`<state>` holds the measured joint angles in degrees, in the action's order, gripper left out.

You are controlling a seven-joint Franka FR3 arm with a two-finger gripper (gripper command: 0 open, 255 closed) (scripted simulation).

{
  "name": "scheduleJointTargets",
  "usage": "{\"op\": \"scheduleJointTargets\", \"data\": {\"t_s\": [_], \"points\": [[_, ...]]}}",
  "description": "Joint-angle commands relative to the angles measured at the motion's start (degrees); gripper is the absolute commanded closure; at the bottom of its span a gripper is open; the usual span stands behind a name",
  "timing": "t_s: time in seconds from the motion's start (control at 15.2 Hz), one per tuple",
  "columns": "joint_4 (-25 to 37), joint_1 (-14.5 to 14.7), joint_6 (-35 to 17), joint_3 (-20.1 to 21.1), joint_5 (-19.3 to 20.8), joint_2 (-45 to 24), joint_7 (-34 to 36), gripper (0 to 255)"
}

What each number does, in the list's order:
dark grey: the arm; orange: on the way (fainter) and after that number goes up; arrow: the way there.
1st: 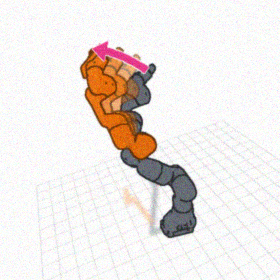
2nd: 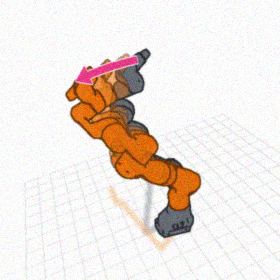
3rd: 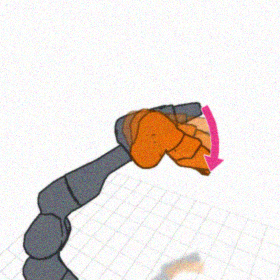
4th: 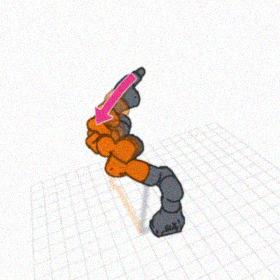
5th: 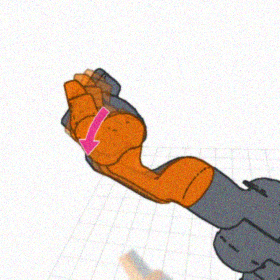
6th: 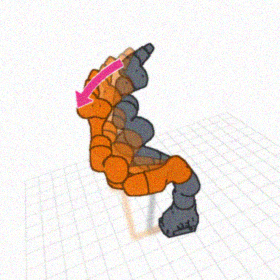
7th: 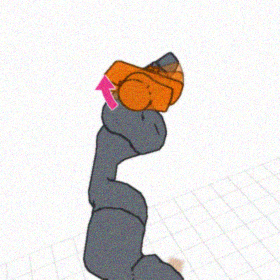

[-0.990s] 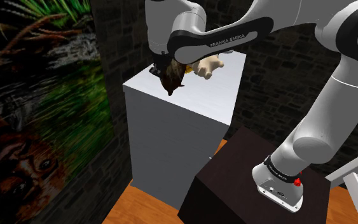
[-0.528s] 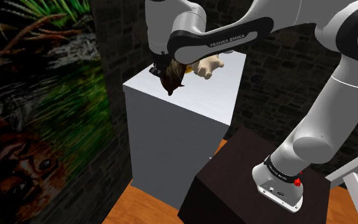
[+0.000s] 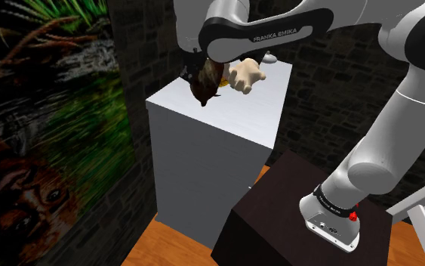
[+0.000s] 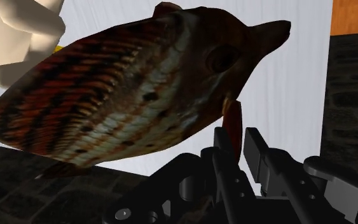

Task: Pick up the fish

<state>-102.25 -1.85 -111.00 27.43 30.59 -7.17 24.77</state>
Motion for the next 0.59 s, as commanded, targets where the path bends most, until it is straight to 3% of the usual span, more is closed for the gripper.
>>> {"op": "scheduleJointTargets", "data": {"t_s": [0.0,0.53], "points": [[1.4,0.1,1.4,0.1,-0.3,0.2,-0.6,255],[5.5,0.3,5.4,0.3,-1.2,0.6,-2.6,255]]}}
